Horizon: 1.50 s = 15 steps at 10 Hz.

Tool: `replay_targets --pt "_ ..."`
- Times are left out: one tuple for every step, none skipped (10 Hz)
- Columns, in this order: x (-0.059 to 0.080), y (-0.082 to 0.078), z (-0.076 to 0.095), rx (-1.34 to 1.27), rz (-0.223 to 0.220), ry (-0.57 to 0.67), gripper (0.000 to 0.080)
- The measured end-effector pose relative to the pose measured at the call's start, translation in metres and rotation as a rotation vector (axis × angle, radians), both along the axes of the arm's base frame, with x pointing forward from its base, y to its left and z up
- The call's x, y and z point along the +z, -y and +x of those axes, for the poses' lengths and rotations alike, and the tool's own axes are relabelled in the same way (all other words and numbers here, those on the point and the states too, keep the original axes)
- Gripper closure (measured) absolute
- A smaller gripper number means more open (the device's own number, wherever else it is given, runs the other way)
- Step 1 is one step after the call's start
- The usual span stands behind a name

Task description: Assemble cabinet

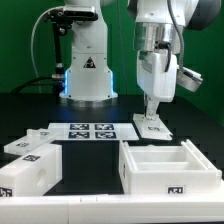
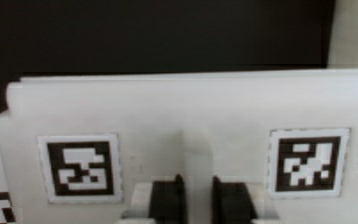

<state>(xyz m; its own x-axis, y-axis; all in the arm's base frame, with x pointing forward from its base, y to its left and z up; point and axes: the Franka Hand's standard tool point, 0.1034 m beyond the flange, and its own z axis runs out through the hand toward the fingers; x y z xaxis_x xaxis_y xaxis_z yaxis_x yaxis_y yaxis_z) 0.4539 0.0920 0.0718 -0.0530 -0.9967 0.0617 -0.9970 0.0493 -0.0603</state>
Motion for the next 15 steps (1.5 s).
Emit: replay_targets --pt "0.000 0.000 0.001 0.035 -0.002 -0.002 0.0738" --pt "0.002 0.001 0.006 0.108 -0.006 -0.001 0.0738" --pt "0.001 0.000 0.008 0.130 -0.009 -0.005 0.0738" --pt "0.001 -0.001 0.011 0.149 -0.013 -0.007 0.0738" --pt "0.002 -0.002 0.013 0.158 -0.014 -0.006 0.0738" --pt "0.002 0.000 0.016 0.160 -0.014 -0.003 0.0738" --pt "0.002 0.000 0.017 0.159 -0.018 -0.002 0.0738" --pt "0.001 -0.001 0.020 0.164 -0.022 0.000 0.0738" --pt "0.000 -0.002 0.021 0.166 -0.022 -0.010 0.0738" --pt "-0.001 -0.002 0.021 0.167 -0.025 -0.014 0.0738" --pt "-0.003 -0.003 0.021 0.169 -0.029 -0.016 0.0738" --pt "-0.003 -0.006 0.023 0.174 -0.029 -0.014 0.0738" --pt "-0.001 -0.009 0.027 0.176 -0.028 -0.010 0.0738" --pt "0.000 -0.009 0.031 0.176 -0.029 -0.008 0.0738" --pt "0.000 -0.009 0.033 0.176 -0.031 -0.007 0.0738"
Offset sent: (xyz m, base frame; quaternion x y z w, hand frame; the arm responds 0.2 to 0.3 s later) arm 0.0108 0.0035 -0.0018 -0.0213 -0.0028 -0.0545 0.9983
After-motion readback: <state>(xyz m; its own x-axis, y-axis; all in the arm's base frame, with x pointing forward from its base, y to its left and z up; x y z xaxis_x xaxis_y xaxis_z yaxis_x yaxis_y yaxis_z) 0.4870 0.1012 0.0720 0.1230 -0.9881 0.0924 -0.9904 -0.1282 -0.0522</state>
